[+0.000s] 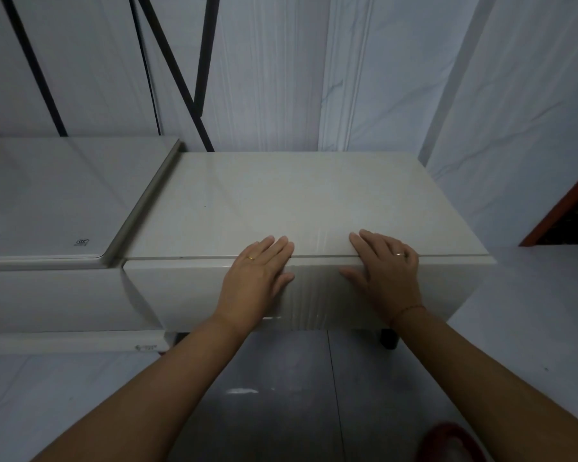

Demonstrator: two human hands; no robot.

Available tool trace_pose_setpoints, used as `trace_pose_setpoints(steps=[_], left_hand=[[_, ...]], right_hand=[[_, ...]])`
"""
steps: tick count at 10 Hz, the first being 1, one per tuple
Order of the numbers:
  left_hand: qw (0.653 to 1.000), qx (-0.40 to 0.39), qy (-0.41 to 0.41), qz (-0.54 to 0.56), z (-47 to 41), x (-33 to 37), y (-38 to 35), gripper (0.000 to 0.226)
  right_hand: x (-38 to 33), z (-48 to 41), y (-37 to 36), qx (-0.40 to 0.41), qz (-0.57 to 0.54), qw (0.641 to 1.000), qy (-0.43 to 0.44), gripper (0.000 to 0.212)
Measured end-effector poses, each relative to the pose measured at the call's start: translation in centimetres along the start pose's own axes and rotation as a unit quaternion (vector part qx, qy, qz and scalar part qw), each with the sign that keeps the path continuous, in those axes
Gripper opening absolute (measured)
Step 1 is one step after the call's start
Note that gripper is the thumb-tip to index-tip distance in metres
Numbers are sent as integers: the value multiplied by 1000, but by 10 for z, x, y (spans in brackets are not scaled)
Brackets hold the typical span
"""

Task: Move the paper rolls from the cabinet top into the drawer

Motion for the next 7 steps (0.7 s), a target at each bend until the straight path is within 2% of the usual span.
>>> trace_pose_setpoints(steps=[3,5,6,7], left_hand=[[1000,18,3,2,-1,-1,0,46],[999,32,-1,-16,-1,5,3,49],[999,23,13,-40,3,9,1,58],[998,58,37,-10,47,27,-8,81]], right_hand=[[-3,0,5,23,-1,1000,2,66],[-2,4,3,-3,14,1000,-8,67],[-1,3,-7,-48,36,998,-4,68],[10,12,1,-74,-6,997,-35,82]])
Point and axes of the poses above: each hand's wrist, its own z-axis away from the middle knuckle, its own y-axis out of the back of the hand, x = y × z, the point moved 9 cm from there along -z, towards the middle knuckle, and after that the axes turned 14 degrees about -y, right-handed, at the moved point
